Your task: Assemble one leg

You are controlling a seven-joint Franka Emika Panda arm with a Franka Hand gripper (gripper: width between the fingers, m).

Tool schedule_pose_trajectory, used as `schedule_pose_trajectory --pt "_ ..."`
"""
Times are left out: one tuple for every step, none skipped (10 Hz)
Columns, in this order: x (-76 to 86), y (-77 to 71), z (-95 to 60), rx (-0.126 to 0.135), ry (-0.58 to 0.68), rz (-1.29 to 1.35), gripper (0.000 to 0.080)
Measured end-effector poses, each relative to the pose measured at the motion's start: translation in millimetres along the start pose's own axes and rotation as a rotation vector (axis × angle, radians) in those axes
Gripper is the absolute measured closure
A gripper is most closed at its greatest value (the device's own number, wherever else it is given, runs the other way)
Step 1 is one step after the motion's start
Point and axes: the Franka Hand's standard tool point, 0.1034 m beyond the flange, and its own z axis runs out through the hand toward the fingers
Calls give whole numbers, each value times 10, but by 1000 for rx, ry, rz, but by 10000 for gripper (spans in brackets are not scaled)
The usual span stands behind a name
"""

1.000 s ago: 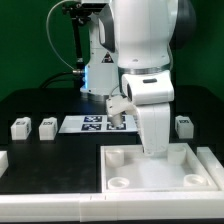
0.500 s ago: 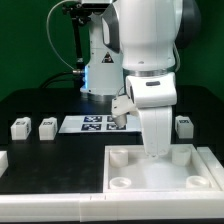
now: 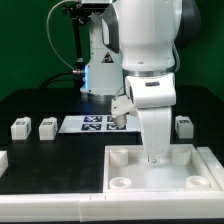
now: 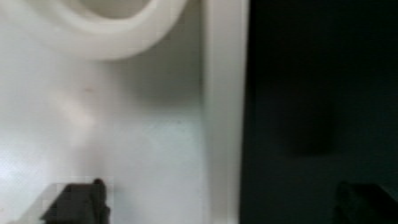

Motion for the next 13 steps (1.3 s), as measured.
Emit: schedule_pose_trajectory --pt "-1 0 1 0 0 0 156" --pt "-2 -1 1 0 0 0 151" --pt "-2 -1 1 0 0 0 151" --pt "2 -2 -15 -2 0 13 150" --pt "13 -33 -142 -13 -7 64 150" --pt "61 -118 -295 -11 -18 162 150" --pt "176 -228 -403 2 -34 285 150" --pt "296 -294 -454 -1 -40 352 150" --pt "445 -374 -492 -6 -37 563 150" --pt "650 -416 -552 -21 -31 757 150" --pt "772 -468 -517 -29 -21 863 150" --pt "761 -473 -505 -22 -18 945 150" --pt "769 -473 -506 -17 -11 1073 150"
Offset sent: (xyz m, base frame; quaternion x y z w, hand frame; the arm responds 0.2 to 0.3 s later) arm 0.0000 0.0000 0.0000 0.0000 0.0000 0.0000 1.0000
